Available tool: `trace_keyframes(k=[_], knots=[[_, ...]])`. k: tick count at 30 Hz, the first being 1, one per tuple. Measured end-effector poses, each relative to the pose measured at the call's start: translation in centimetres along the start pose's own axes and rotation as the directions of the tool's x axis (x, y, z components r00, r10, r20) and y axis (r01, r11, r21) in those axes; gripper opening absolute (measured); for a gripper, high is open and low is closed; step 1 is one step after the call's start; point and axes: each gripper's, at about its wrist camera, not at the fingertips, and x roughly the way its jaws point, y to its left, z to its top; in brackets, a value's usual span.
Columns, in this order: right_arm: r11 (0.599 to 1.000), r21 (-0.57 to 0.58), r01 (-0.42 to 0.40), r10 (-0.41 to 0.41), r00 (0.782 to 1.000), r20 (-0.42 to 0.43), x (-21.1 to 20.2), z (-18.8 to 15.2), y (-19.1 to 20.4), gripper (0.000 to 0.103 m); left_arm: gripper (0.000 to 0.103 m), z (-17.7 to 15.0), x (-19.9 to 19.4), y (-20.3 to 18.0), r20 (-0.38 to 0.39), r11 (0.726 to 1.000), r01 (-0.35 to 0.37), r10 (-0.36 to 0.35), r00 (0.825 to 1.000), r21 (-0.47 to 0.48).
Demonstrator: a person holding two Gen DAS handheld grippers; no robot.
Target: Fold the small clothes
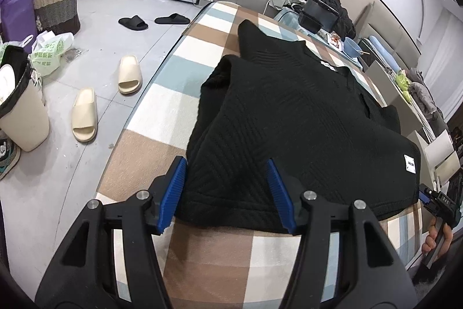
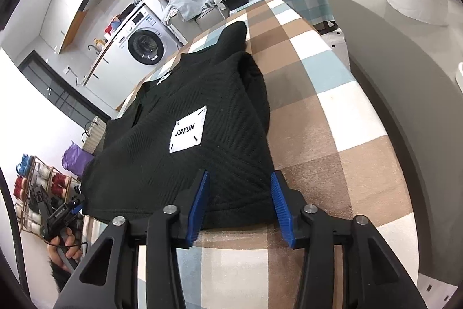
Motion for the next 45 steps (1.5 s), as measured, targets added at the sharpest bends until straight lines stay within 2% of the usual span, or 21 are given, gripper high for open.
trace_keyframes(k=[7,18,20,21,22,23,27,30,31,34,36,38,42,45], knots=[[1.000,0.006,0.028,-0.028,0.999,0.031,0.1,0.7,-0.3,0.048,0.054,0.1,0.4,0.4,-0.004,1.000,-0.006,0.006,1.000,-0.011],[1.000,-0.003,0.017,-0.017,1.000,0.016,1.7,1.4,-0.2,0.047,0.054,0.1,0.8,0.8,-0.004,1.000,-0.016,0.016,1.000,-0.018],[0.999,-0.050,-0.015,0.017,0.999,0.032,1.1,1.0,0.4,0.022,0.054,0.1,0.9,0.7,-0.006,1.000,-0.019,0.019,1.000,-0.013],[0.997,-0.069,-0.018,0.021,0.999,0.047,0.8,0.9,0.6,0.018,0.054,0.1,1.0,0.6,-0.007,1.000,-0.017,0.017,1.000,-0.010],[0.996,-0.087,-0.026,0.032,0.997,0.069,0.2,0.7,0.9,0.008,0.054,0.2,1.1,0.5,-0.009,1.000,-0.017,0.017,1.000,-0.009],[0.995,-0.091,-0.050,0.059,0.994,0.092,-0.4,0.7,1.0,0.005,0.054,0.2,1.3,0.5,-0.010,1.000,-0.016,0.016,1.000,-0.009],[0.992,-0.062,-0.108,0.117,0.979,0.167,-2.1,0.9,1.0,0.004,0.054,0.3,1.7,0.2,-0.013,1.000,-0.017,0.017,1.000,-0.003],[0.993,-0.049,-0.111,0.118,0.979,0.168,-2.3,1.1,1.0,0.004,0.054,0.4,1.8,-0.1,-0.008,1.000,-0.023,0.023,1.000,-0.001],[0.993,-0.053,-0.107,0.114,0.980,0.163,-2.2,1.2,1.1,0.004,0.052,0.4,1.7,0.0,-0.003,1.000,-0.022,0.022,1.000,-0.003],[0.994,-0.048,-0.096,0.102,0.984,0.147,-1.7,1.1,1.1,0.004,0.030,0.4,1.5,0.2,0.005,1.000,-0.020,0.020,1.000,-0.009],[0.994,-0.044,-0.096,0.101,0.985,0.140,-1.5,1.0,1.0,0.004,0.022,0.3,1.3,0.3,0.016,1.000,-0.013,0.013,1.000,-0.009],[0.995,-0.041,-0.095,0.100,0.986,0.135,-1.3,1.1,1.0,0.004,0.009,0.3,1.0,0.4,0.026,1.000,-0.003,0.004,1.000,-0.007],[0.995,-0.047,-0.088,0.094,0.985,0.148,-1.7,1.3,1.4,0.004,0.005,0.6,-0.1,0.3,0.062,0.999,0.030,-0.029,0.998,-0.015],[0.991,-0.060,-0.116,0.125,0.977,0.175,-2.5,2.1,2.0,0.004,0.004,1.5,-1.0,0.1,0.093,0.998,0.063,-0.060,0.994,-0.031]])
